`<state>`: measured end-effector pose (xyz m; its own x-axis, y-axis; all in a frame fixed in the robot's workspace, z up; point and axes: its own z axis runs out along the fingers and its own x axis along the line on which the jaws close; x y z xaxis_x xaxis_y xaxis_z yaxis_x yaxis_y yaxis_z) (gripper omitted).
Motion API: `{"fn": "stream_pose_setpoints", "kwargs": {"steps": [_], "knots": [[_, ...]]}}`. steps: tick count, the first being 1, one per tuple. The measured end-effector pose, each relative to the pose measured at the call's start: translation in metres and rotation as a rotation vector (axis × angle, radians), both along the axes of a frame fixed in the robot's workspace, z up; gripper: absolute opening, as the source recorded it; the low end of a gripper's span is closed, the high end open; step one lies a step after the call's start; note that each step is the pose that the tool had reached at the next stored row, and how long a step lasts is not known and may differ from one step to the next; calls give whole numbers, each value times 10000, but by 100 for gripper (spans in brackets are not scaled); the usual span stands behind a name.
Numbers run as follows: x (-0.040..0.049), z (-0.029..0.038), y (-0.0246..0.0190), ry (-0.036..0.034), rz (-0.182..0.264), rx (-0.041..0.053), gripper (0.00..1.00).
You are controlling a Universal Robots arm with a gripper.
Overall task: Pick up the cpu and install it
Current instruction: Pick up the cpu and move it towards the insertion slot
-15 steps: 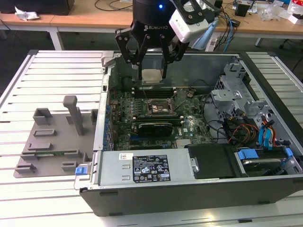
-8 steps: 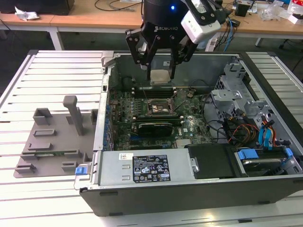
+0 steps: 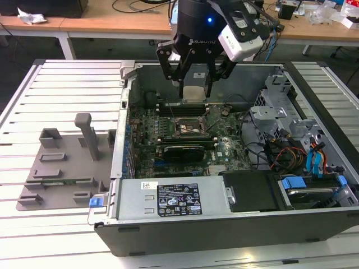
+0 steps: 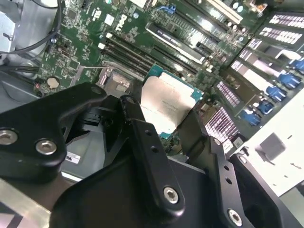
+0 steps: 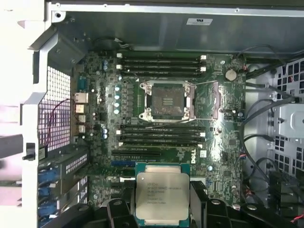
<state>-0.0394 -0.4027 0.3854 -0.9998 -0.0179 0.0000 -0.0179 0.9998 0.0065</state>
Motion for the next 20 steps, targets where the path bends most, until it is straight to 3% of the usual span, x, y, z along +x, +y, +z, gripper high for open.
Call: {"fn": "stream_pose_setpoints", "kwargs": {"steps": [3,4,8,15,20], "knots": [[14,-32,19,3,-61,111,55],[46,-71,72,14,-68,127,55],[118,-116,161,30,-68,126,55],[212,-179,235,47,-68,127,55],[225,-221,288,51,-67,126,55]]}}
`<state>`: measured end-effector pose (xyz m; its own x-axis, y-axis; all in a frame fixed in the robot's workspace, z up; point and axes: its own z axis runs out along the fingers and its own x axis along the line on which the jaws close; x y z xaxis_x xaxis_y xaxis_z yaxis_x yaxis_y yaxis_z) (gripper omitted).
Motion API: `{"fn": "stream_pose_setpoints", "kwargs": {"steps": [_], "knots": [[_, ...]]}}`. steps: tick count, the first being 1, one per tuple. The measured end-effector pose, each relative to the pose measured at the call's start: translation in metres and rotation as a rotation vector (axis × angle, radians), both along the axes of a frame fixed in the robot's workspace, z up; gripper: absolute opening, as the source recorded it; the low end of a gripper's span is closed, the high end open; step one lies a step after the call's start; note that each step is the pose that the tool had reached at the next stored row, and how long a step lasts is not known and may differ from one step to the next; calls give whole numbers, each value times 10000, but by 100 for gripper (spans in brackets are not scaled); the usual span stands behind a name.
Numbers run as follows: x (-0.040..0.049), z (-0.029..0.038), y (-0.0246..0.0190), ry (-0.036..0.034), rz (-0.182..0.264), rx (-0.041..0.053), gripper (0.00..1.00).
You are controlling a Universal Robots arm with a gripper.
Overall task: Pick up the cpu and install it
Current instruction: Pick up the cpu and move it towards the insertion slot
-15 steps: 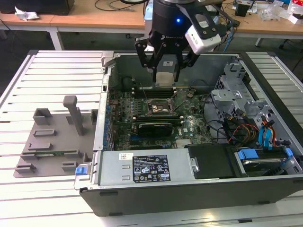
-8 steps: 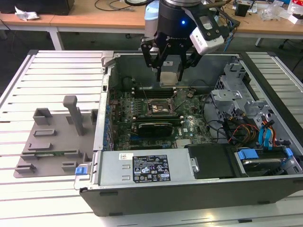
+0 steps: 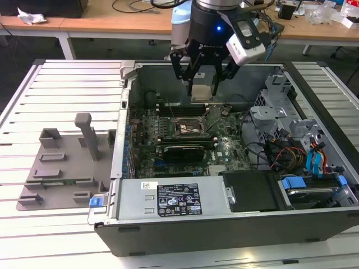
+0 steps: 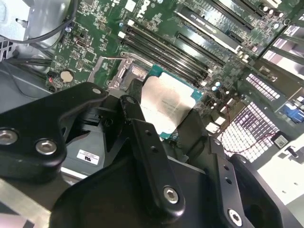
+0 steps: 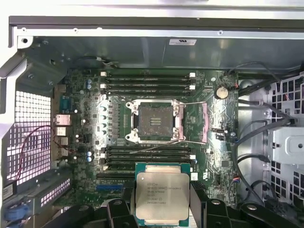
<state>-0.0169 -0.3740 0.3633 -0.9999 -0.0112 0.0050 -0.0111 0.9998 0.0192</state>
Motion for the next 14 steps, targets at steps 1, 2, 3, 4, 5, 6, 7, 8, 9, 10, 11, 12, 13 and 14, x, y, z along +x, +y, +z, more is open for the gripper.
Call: {"fn": "stream_pose_setpoints", "kwargs": {"steps": [1,2,3,4,5,6,7,8,9,10,11,12,13,14], "knots": [[2,-16,11,0,0,0,55],[2,-23,14,0,-1,1,55],[2,-31,21,0,-2,1,55],[2,-39,27,1,-2,1,55],[2,-48,32,1,-2,0,55],[2,-60,37,0,-1,2,55],[2,-71,40,0,0,3,55],[2,-89,45,1,0,0,55],[2,-104,48,2,-1,-1,55],[2,-120,50,1,-1,0,55],[2,-148,54,1,0,1,55],[1,-165,67,0,-3,2,55],[2,-173,91,1,-1,2,55],[2,-181,114,1,-1,0,55]]}}
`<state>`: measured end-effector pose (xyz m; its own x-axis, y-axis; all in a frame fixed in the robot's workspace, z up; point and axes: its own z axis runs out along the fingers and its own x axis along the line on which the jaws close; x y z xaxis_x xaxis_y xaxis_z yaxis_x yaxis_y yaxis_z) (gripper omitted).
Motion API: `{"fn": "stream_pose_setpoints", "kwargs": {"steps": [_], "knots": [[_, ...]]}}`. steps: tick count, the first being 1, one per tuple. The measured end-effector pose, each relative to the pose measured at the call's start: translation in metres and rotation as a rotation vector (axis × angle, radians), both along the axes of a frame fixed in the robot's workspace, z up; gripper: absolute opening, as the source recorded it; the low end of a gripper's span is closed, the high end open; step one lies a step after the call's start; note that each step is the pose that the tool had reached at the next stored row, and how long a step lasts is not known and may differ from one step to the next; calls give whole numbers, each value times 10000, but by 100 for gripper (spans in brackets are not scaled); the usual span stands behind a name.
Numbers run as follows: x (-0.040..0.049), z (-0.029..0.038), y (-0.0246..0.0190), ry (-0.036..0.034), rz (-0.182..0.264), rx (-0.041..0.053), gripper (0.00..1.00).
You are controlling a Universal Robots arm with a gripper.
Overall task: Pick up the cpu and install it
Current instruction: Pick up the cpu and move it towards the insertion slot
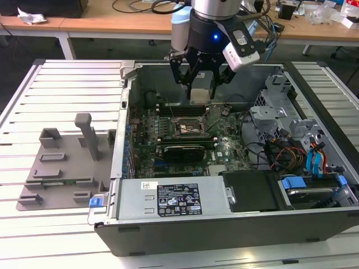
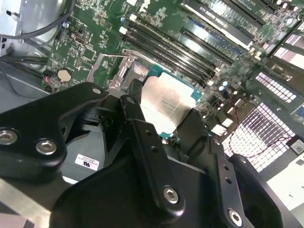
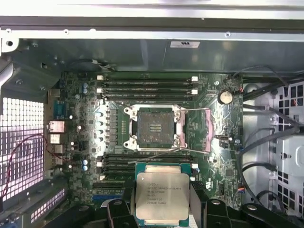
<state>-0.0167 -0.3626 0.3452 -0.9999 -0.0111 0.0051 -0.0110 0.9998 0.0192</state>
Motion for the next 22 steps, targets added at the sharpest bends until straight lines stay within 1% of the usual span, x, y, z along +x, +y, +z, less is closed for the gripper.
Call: {"fn": "stream_pose_setpoints", "kwargs": {"steps": [3,4,6,8,11,14,22], "knots": [[1,-26,66,0,3,0,55],[0,-46,93,0,3,0,55],[0,-81,125,0,3,-1,55],[1,-126,141,0,4,0,55],[1,-164,153,1,4,-2,55],[1,-222,160,1,4,0,55],[1,-232,160,0,4,-1,55]]}}
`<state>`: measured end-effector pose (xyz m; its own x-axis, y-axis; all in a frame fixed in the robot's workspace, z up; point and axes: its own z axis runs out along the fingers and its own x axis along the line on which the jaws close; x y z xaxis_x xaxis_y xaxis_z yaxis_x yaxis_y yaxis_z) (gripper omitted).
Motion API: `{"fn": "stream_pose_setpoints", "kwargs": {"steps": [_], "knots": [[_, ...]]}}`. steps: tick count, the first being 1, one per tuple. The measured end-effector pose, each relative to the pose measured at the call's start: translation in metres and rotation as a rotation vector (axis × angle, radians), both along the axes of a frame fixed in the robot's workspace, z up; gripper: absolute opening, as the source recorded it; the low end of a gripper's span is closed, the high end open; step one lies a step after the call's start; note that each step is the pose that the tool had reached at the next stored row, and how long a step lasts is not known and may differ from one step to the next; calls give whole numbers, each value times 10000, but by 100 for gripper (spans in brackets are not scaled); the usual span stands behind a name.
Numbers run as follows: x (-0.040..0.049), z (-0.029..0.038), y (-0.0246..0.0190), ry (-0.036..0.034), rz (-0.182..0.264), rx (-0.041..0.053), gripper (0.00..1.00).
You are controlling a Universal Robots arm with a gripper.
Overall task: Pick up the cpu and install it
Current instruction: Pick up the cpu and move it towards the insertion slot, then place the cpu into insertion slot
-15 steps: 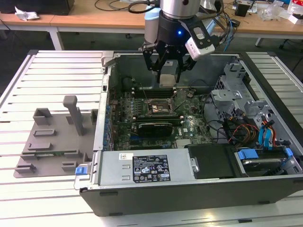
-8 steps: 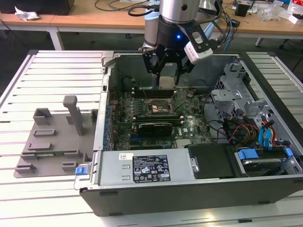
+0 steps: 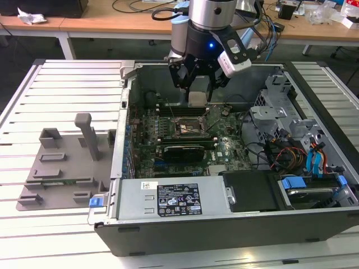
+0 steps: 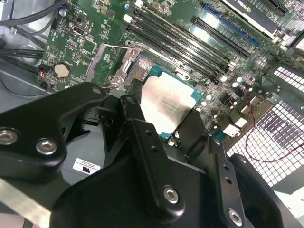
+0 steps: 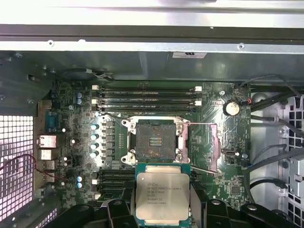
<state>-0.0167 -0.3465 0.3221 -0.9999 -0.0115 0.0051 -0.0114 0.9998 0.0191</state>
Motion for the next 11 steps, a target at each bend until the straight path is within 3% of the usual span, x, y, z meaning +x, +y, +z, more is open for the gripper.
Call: {"fn": "stream_pose_setpoints", "kwargs": {"steps": [8,11], "knots": [[0,-1,0,-1,-42,-2,55],[0,-2,0,0,-511,-21,55]]}}
